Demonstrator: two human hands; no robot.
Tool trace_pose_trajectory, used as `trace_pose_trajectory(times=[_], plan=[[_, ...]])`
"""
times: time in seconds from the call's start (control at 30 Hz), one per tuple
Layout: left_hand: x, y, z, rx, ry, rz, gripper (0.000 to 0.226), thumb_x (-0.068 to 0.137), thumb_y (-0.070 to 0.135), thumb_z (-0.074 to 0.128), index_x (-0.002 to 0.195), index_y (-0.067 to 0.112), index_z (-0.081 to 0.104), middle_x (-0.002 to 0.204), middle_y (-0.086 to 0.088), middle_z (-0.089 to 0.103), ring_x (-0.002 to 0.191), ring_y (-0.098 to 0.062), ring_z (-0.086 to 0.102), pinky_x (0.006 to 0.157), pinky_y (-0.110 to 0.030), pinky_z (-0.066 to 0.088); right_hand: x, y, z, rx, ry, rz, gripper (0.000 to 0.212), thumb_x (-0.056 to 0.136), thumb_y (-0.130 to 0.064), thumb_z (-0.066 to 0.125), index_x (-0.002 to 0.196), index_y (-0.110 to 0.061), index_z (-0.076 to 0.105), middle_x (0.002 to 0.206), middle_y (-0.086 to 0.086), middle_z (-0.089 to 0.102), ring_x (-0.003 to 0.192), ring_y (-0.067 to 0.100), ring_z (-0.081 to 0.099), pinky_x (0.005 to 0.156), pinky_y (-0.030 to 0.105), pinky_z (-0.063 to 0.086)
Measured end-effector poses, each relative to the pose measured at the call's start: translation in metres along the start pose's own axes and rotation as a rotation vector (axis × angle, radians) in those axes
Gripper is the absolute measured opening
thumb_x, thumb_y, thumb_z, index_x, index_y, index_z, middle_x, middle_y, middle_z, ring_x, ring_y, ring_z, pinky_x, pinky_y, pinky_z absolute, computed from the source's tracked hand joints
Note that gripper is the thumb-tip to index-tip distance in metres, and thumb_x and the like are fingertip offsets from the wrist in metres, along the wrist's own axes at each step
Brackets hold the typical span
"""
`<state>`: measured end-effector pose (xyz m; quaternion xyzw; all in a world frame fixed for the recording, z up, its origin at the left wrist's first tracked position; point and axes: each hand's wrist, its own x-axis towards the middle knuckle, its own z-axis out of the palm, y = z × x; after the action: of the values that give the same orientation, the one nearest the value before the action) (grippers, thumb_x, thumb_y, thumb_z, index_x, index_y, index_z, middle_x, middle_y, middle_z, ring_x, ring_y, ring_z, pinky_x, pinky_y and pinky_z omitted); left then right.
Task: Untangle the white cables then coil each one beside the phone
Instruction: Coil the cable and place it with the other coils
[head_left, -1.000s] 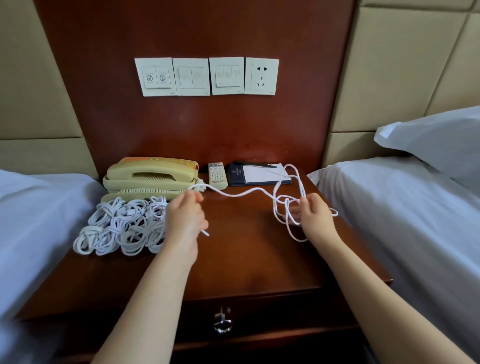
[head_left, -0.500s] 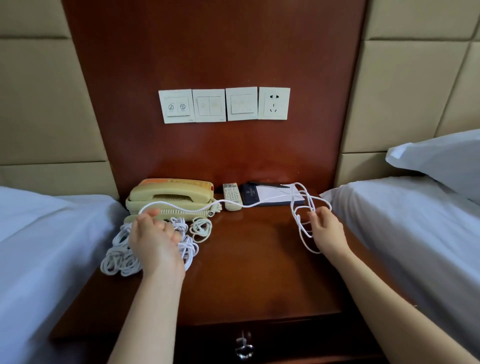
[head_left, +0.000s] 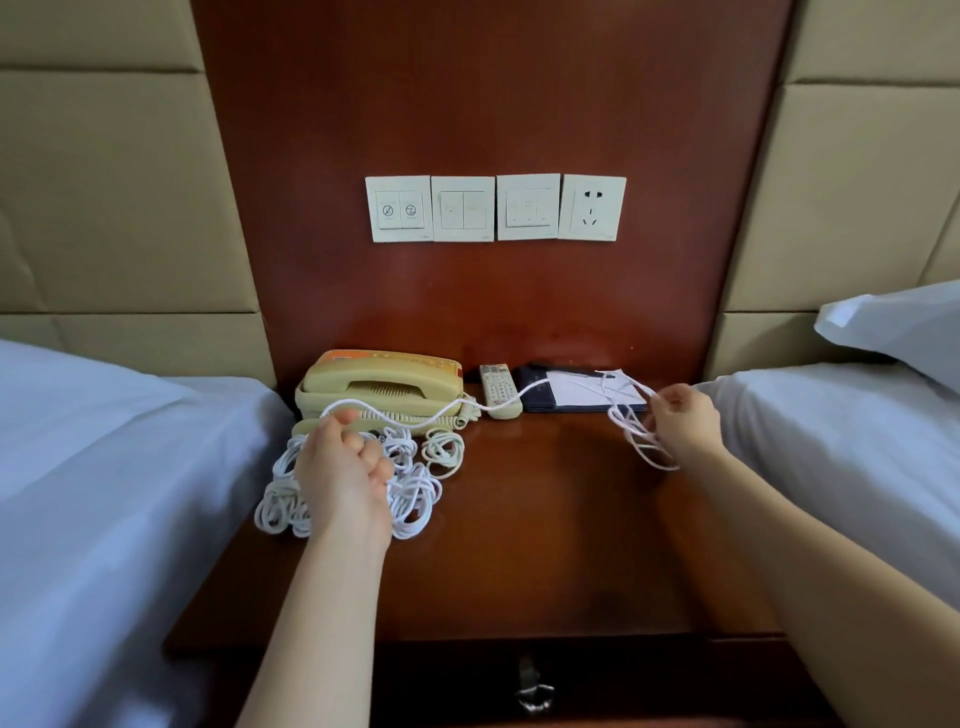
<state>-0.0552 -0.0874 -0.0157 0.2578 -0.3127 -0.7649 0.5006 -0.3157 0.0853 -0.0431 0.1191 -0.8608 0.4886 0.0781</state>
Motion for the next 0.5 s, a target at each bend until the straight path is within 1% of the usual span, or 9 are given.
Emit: trace_pose_trajectory(times=[0.07, 0.1, 0.13, 0.23, 0.3, 0.33, 0.37, 0.43, 0.5], plan=[[-0.001, 0.003, -0.002, -0.011, -0.03, 0.008, 0.029, 0.099, 0.011, 0.03, 0.075, 0.015, 0.046, 0.044, 0.01, 0.022, 0.033, -0.004, 0.017, 0.03, -0.017, 0.015, 0.001, -0.007, 0.003, 0.027, 0.088, 0.006, 0.024, 0.094, -0.015, 0.042, 0.106, -0.01, 0.062, 0.088, 0.01, 0.067, 0.092, 0.033, 0.059, 0.084, 0.038, 0.044], [-0.002, 0.004, -0.002, -0.02, -0.046, 0.013, 0.028, 0.099, 0.012, 0.03, 0.075, 0.015, 0.046, 0.044, 0.01, 0.022, 0.034, -0.004, 0.016, 0.03, -0.017, 0.015, 0.001, -0.01, 0.005, 0.022, 0.106, 0.015, 0.027, 0.094, -0.013, 0.04, 0.111, -0.012, 0.061, 0.101, 0.016, 0.065, 0.1, 0.036, 0.057, 0.085, 0.037, 0.043], [-0.003, 0.005, -0.002, -0.026, -0.067, 0.016, 0.029, 0.099, 0.013, 0.031, 0.075, 0.015, 0.047, 0.045, 0.01, 0.021, 0.034, -0.004, 0.016, 0.03, -0.017, 0.015, 0.0, -0.013, 0.007, -0.012, 0.082, 0.015, 0.032, 0.093, -0.011, 0.038, 0.117, -0.013, 0.059, 0.111, 0.018, 0.063, 0.106, 0.037, 0.055, 0.086, 0.036, 0.042], [-0.009, 0.006, 0.003, -0.009, -0.156, -0.002, 0.031, 0.101, 0.015, 0.03, 0.074, 0.016, 0.046, 0.044, 0.011, 0.02, 0.033, -0.003, 0.015, 0.031, -0.017, 0.013, 0.002, -0.013, 0.013, -0.247, -0.081, -0.096, 0.041, 0.093, -0.011, 0.037, 0.131, -0.015, 0.052, 0.128, 0.017, 0.057, 0.118, 0.037, 0.048, 0.092, 0.038, 0.04], [-0.013, 0.004, 0.006, 0.036, -0.242, -0.046, 0.034, 0.103, 0.02, 0.03, 0.073, 0.016, 0.046, 0.044, 0.011, 0.019, 0.034, -0.004, 0.015, 0.032, -0.017, 0.012, -0.004, -0.016, 0.016, -0.4, -0.118, -0.197, 0.042, 0.094, -0.014, 0.041, 0.135, -0.016, 0.049, 0.135, 0.014, 0.052, 0.124, 0.037, 0.042, 0.097, 0.041, 0.037], [-0.016, 0.003, 0.007, 0.064, -0.289, -0.078, 0.036, 0.103, 0.024, 0.03, 0.073, 0.016, 0.047, 0.044, 0.01, 0.019, 0.034, -0.004, 0.015, 0.033, -0.018, 0.012, -0.011, -0.021, 0.016, -0.396, -0.121, -0.252, 0.041, 0.094, -0.014, 0.043, 0.135, -0.015, 0.05, 0.136, 0.013, 0.05, 0.125, 0.035, 0.041, 0.099, 0.041, 0.036], [-0.019, 0.002, 0.009, 0.09, -0.337, -0.116, 0.037, 0.103, 0.026, 0.031, 0.072, 0.015, 0.048, 0.045, 0.01, 0.019, 0.034, -0.004, 0.015, 0.034, -0.018, 0.012, -0.021, -0.027, 0.016, -0.332, -0.13, -0.311, 0.039, 0.094, -0.013, 0.045, 0.133, -0.013, 0.051, 0.137, 0.012, 0.051, 0.126, 0.033, 0.042, 0.101, 0.04, 0.035], [-0.027, 0.001, 0.012, 0.122, -0.442, -0.195, 0.038, 0.102, 0.028, 0.033, 0.071, 0.014, 0.05, 0.046, 0.009, 0.019, 0.034, -0.004, 0.016, 0.036, -0.019, 0.011, -0.051, -0.044, 0.012, -0.101, -0.188, -0.435, 0.035, 0.096, -0.011, 0.046, 0.13, -0.008, 0.054, 0.135, 0.01, 0.052, 0.126, 0.026, 0.046, 0.104, 0.034, 0.035], [-0.037, 0.0, 0.015, 0.13, -0.552, -0.273, 0.038, 0.101, 0.029, 0.034, 0.069, 0.015, 0.048, 0.047, 0.009, 0.018, 0.035, -0.003, 0.016, 0.039, -0.02, 0.009, -0.088, -0.061, 0.008, 0.079, -0.316, -0.531, 0.034, 0.098, -0.012, 0.044, 0.13, -0.008, 0.053, 0.133, 0.006, 0.053, 0.124, 0.016, 0.046, 0.102, 0.021, 0.032]])
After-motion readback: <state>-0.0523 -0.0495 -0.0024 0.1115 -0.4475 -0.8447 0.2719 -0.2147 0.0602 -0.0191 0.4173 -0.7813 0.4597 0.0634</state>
